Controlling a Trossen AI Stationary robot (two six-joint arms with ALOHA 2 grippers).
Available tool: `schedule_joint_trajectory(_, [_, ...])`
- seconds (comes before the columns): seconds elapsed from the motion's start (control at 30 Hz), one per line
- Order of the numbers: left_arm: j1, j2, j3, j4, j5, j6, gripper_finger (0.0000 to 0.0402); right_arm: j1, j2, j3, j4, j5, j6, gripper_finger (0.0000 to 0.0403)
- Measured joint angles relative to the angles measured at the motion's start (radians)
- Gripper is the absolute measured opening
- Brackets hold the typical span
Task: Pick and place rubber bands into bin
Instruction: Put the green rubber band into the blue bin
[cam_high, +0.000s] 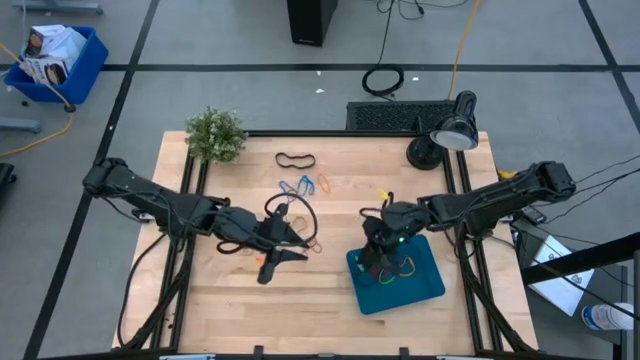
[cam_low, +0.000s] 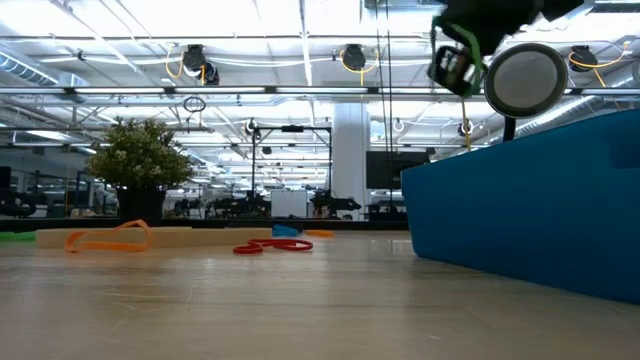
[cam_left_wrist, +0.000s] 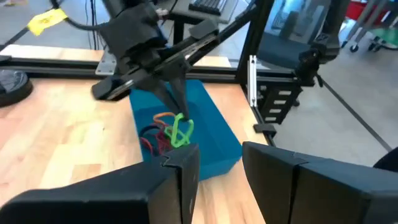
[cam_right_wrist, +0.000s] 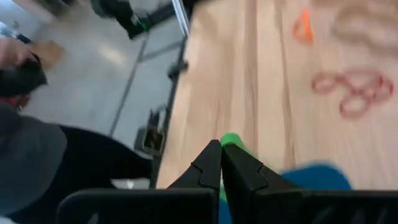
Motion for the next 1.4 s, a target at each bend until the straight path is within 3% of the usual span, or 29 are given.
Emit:
schedule_joint_trajectory(0.2, [0.004,0.000,0.000,-0.008,-0.013,-0.003,0.0129,0.034,0.001,-0.001,-0.215,0.052,0.058,0.0001])
schedule_joint_trajectory(0.47, [0.012,0.000,0.000,-0.008,-0.019,-0.005,0.0129,0.040,0.001,-0.002,-0.347,0.137,0.126,0.0005])
schedule_joint_trajectory(0.83, [0.012,0.001,0.000,-0.007,-0.019,-0.006,0.0129,0.040,0.001,-0.188,-0.339,0.133,0.327,0.0006])
schedule_joint_trajectory(1.0, [0.020,0.001,0.000,-0.007,-0.019,-0.005,0.0129,0.040,0.001,-0.253,-0.256,0.132,0.445,0.0006])
schedule_joint_trajectory(1.4, [0.052,0.001,0.000,-0.008,-0.020,0.000,0.0129,0.040,0.001,-0.274,-0.122,0.106,0.362,0.0021])
